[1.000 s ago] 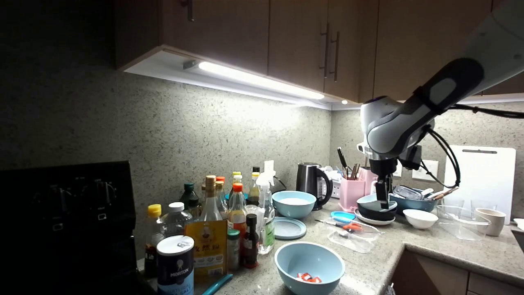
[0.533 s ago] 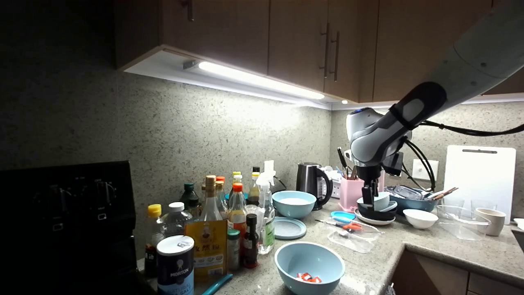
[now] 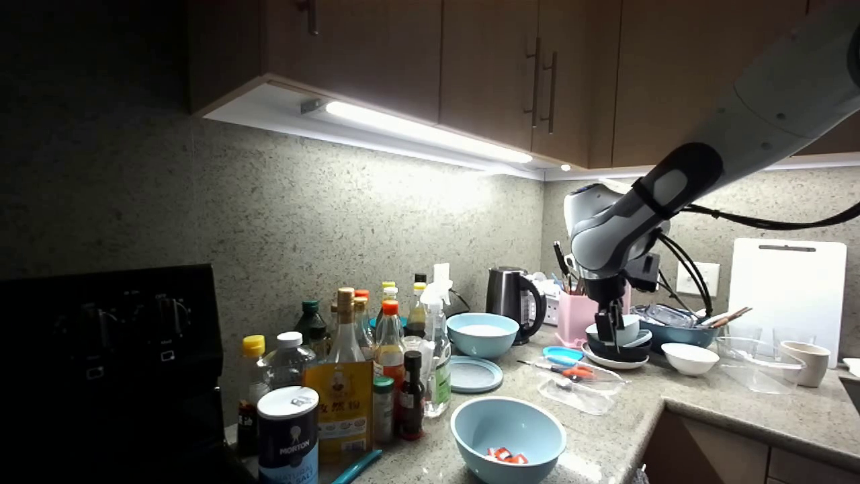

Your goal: Remove the silver spoon from the lunchbox and put it in the blue bowl

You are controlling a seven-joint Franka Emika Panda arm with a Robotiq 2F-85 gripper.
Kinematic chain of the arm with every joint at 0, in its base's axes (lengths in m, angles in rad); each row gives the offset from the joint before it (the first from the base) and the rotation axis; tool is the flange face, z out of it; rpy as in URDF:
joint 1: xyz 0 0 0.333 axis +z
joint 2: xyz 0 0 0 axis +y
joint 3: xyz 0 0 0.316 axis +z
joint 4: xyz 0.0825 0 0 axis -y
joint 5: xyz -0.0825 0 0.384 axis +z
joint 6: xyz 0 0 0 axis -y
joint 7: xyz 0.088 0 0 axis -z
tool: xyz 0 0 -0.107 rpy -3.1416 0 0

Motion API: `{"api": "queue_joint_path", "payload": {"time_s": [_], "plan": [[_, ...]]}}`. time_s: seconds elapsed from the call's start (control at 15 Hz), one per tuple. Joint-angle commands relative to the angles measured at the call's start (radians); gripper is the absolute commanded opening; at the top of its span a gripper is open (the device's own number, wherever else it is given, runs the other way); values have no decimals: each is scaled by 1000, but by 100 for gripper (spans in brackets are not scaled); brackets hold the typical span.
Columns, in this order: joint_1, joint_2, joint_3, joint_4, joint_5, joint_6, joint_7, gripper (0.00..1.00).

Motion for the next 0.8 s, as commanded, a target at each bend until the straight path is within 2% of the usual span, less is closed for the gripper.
{"api": "queue_joint_path", "payload": {"time_s": [0.0, 0.47, 0.73], "plan": [[-16, 118, 11, 141, 12, -122, -9, 100], [-60, 335, 57, 411, 62, -319, -133, 100], [-50, 428, 44, 556, 50, -467, -119, 100]]}}
